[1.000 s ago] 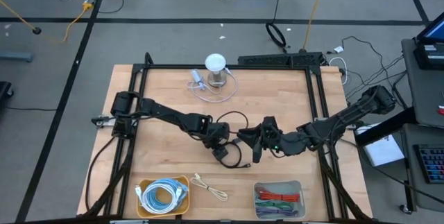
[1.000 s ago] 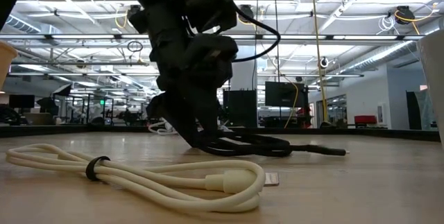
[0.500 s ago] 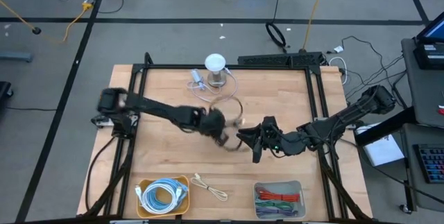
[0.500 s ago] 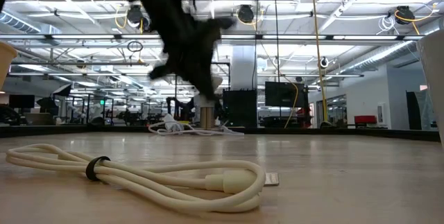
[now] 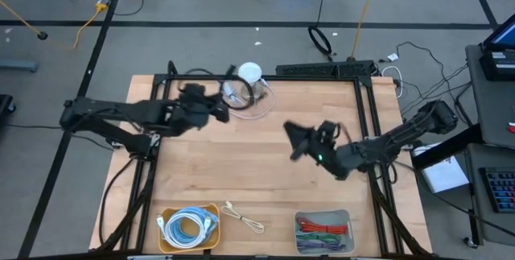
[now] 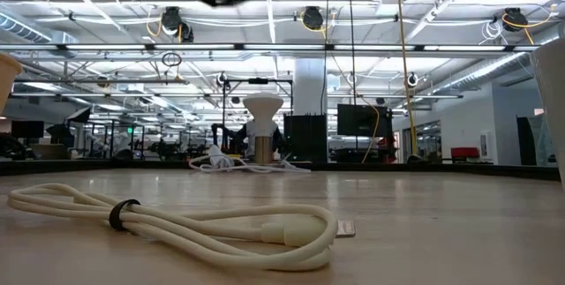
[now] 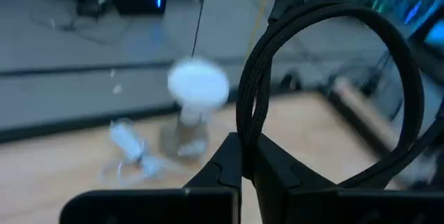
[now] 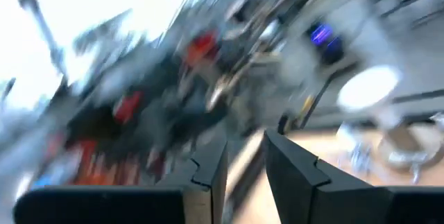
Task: Pick & Place USB Port
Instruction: Put the black HDMI cable into the orange bin
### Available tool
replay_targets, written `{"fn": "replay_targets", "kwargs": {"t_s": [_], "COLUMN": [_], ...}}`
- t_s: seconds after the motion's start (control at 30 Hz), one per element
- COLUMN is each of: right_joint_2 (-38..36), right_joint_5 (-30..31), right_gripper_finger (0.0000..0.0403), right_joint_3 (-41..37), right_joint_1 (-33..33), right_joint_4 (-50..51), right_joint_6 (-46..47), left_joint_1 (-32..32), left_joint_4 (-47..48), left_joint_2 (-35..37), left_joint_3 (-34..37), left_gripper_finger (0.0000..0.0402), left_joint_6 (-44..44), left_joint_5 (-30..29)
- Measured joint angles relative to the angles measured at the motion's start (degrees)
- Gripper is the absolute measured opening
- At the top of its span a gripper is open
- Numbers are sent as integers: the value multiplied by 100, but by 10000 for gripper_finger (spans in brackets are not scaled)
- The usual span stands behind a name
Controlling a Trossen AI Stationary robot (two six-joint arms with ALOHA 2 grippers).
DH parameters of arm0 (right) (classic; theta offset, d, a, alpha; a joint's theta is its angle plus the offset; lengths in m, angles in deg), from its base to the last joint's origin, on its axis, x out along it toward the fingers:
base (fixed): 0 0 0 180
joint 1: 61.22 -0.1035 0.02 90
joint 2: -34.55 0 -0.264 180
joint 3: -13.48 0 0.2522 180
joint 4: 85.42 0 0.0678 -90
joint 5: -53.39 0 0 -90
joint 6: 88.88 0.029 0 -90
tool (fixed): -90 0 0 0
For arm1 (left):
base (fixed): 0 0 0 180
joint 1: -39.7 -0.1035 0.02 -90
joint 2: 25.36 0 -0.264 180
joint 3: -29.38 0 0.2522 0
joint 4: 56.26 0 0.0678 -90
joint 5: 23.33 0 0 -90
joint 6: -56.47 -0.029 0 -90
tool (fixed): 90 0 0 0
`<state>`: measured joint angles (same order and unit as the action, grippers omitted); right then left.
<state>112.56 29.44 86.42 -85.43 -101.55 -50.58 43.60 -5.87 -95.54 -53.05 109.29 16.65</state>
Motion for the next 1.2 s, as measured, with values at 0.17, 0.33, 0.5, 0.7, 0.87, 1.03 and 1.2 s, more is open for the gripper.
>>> {"fn": "replay_targets", "kwargs": {"t_s": [0.17, 0.33, 0.5, 0.7, 0.87, 1.03, 1.2], "right_joint_2": [560, 1361, 1766, 1857, 1844, 1835, 1828], "right_joint_5": [-1006, -2898, -3040, -3449, -3474, -3481, -3480], "right_gripper_finger": [92, 96, 96, 96, 96, 91, 32], "right_joint_3": [1, 103, 509, 909, 1075, 1092, 1092], "right_joint_1": [1018, 1785, 1829, 1839, 1866, 1942, 1983], "right_joint_4": [-1909, -3015, -3250, -2968, -2673, -2427, -2319], "right_joint_6": [-155, 354, 103, -443, -755, -443, -373], "left_joint_1": [181, 400, 350, 348, 337, 334, 348], "left_joint_4": [-726, -1592, -1521, -1309, -1263, -1204, -1166], "left_joint_2": [120, 99, 92, 97, 99, 97, 92], "left_joint_3": [-7, -13, -9, -13, -13, -13, -13], "left_gripper_finger": [13, 13, 12, 10, 10, 10, 10], "left_joint_6": [-234, -767, -862, -835, -883, -1086, -1119], "left_joint_5": [-302, -640, -611, -615, -447, -440, -365]}}
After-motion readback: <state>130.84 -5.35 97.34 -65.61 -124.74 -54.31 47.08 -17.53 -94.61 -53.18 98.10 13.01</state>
